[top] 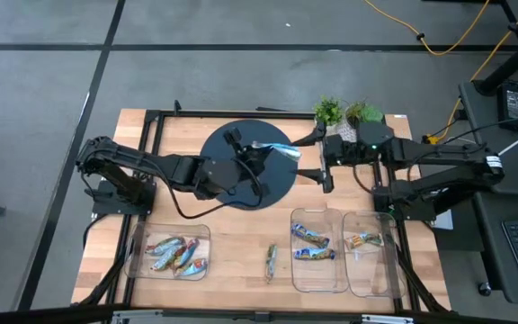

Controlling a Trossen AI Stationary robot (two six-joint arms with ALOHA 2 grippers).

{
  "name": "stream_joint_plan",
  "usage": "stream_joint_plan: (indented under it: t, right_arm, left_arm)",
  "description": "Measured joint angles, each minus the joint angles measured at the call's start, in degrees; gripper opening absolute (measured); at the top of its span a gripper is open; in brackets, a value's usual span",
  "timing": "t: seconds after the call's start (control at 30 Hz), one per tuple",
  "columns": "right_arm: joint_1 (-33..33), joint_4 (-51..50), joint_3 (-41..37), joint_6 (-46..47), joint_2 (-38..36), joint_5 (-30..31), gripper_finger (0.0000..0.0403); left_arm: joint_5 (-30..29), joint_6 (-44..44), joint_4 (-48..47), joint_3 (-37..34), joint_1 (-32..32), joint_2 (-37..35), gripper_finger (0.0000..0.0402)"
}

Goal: Pick and place Granola Bars by type
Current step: Put the yellow granola bar into the right transparent bin

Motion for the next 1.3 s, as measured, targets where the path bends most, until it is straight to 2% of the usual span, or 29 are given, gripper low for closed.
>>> stream_joint_plan:
  t: [0.33,0.47,0.63,0.9,1.0,1.17,1.3]
  right_arm:
    - [-0.8,5.2,0.0,-2.7,2.4,-0.7,0.0335]
    - [-0.8,5.1,0.0,-3.0,2.4,-0.8,0.0318]
    - [-0.8,4.9,0.0,-3.1,2.5,-0.8,0.0255]
    - [-0.8,4.6,0.0,-3.2,2.5,-0.6,0.0103]
    - [-0.8,4.5,0.0,-3.2,2.6,-0.6,0.0059]
    - [-0.8,4.2,0.0,-5.4,2.6,-0.7,0.0052]
    - [-0.8,4.0,0.0,-6.0,2.5,-0.2,0.0057]
  left_arm:
    - [1.4,-0.8,-0.3,0.0,0.2,0.0,0.0001]
    - [1.6,-1.1,-0.4,0.0,0.2,0.0,0.0001]
    - [1.6,-1.1,-0.4,0.0,0.3,0.0,0.0001]
    - [4.8,-1.2,-0.4,0.0,1.3,0.1,0.0001]
    - [5.7,-1.1,-0.4,0.0,1.3,0.1,0.0001]
    - [8.1,-1.1,-1.4,0.0,1.4,0.1,0.0002]
    - [9.7,-1.1,-3.0,0.0,0.9,0.0,0.0021]
